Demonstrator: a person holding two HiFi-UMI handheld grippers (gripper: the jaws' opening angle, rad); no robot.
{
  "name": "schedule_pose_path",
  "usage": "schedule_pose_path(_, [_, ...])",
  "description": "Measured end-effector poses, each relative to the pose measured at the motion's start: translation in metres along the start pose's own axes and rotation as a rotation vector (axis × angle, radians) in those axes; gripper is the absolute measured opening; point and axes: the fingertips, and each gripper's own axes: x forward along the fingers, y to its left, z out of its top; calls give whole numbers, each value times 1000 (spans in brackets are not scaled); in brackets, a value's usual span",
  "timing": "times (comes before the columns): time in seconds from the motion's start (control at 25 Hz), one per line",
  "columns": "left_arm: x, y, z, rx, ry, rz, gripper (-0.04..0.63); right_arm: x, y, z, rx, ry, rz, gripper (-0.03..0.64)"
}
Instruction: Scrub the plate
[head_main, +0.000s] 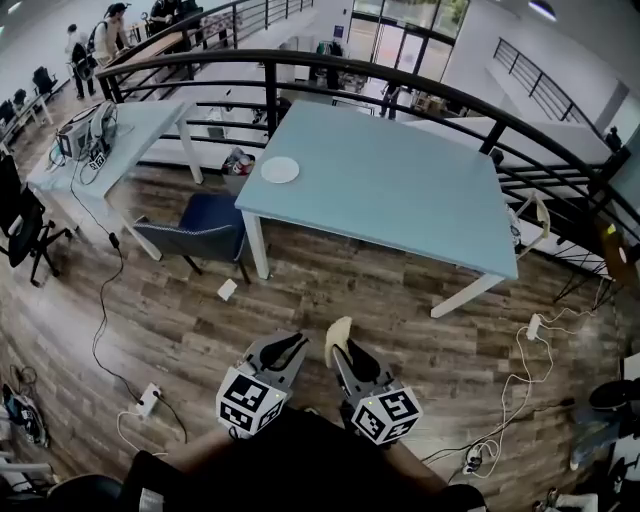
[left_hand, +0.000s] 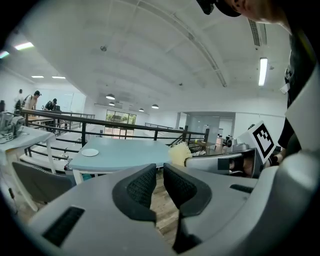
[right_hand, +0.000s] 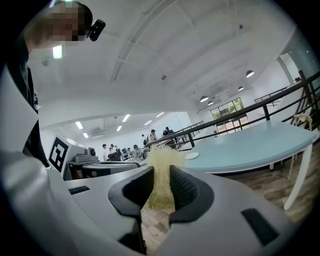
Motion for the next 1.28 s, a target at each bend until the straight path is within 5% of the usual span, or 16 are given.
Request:
schedule_pose_path(0.44, [8, 115, 27, -45, -33, -7, 57, 112, 7, 21, 2, 23, -18, 104])
schedule_pose_path(0.92, [39, 251, 46, -140, -75, -104, 57, 230, 0, 35, 2, 93, -150, 104])
schedule_pose_path(1.28, [75, 300, 42, -214, -52, -120, 57, 279, -28, 33, 32, 159, -185, 104])
